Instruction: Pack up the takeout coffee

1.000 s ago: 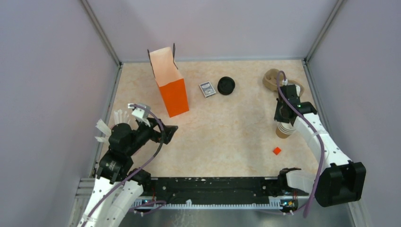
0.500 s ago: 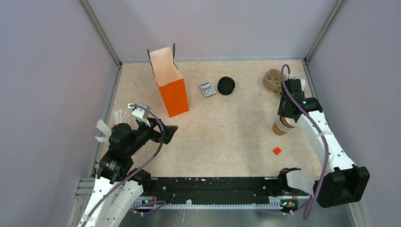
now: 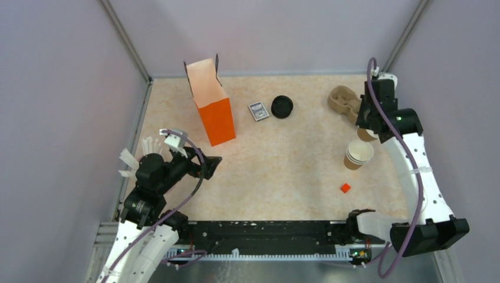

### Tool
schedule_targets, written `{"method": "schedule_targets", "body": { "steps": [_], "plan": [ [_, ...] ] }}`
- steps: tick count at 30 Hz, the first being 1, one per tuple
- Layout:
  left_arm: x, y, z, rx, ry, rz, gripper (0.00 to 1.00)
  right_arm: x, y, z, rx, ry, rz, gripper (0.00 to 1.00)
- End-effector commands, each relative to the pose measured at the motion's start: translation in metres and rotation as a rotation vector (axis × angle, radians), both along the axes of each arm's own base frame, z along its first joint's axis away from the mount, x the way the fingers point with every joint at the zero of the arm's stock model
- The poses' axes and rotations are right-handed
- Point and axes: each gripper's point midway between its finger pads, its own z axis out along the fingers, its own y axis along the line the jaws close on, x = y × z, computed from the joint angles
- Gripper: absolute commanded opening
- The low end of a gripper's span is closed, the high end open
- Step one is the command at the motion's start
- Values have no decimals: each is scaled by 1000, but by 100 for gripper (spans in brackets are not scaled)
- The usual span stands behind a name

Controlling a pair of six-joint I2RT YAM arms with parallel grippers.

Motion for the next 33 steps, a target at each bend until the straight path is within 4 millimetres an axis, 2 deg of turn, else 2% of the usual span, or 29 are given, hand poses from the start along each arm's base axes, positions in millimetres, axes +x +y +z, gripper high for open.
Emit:
{"method": "schedule_targets", "body": {
  "steps": [1,5,8,11,17,20,25,33],
  "plan": [
    [5,1,8,-7,-40,15,99,5,26,48,68,-119,137,0],
    [5,6,12,-6,-53,43,99,8,82,48,100,-142,308,0],
    [5,12,16,-7,-71,77,99,5,137,35,122,-138,466,0],
    [4,16,19,-12,-88,98,99,-6,192,11,127,-108,630,0],
    [5,25,21,-8,-87,150,99,-29,262,-55,-17,7,810,0],
    [6,35,24,-11,-87,210,99,-36,285,-77,-95,25,839,0],
    [3,48,33,-30,-126,275,99,-51,318,-105,-32,76,925,0],
    [2,58,35,-40,-148,331,99,-60,329,-133,-12,120,946,0]
  ]
}}
